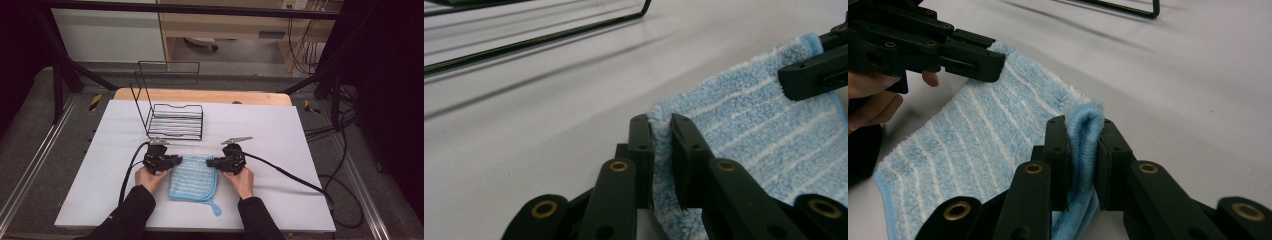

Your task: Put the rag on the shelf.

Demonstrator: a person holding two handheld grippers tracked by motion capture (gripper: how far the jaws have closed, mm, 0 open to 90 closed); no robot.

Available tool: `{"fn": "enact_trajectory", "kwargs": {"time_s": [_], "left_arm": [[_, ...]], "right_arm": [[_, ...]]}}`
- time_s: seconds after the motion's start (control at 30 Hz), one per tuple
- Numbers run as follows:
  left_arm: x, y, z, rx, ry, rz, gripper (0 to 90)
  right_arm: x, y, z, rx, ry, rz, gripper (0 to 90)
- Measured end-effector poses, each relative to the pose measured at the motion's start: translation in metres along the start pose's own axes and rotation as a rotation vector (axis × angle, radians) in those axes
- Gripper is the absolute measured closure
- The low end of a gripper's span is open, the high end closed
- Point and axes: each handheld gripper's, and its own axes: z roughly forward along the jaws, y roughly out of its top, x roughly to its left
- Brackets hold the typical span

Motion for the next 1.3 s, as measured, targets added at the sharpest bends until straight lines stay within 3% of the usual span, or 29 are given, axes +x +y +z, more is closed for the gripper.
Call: {"fn": "enact_trajectory", "kwargs": {"time_s": [0.47,0.83,1.3], "left_arm": [[-0.011,-0.002,-0.021,-0.088,-0.001,0.05,80.2],[-0.018,0.0,-0.037,-0.145,-0.031,0.064,80.3],[-0.026,0.006,-0.055,-0.211,-0.024,0.103,80.3]], "right_arm": [[0.013,-0.001,-0.017,-0.086,0.016,-0.037,78.7],[0.02,0.001,-0.03,-0.13,0.019,-0.061,78.8],[0.039,0.011,-0.051,-0.211,-0.01,-0.143,78.8]]}}
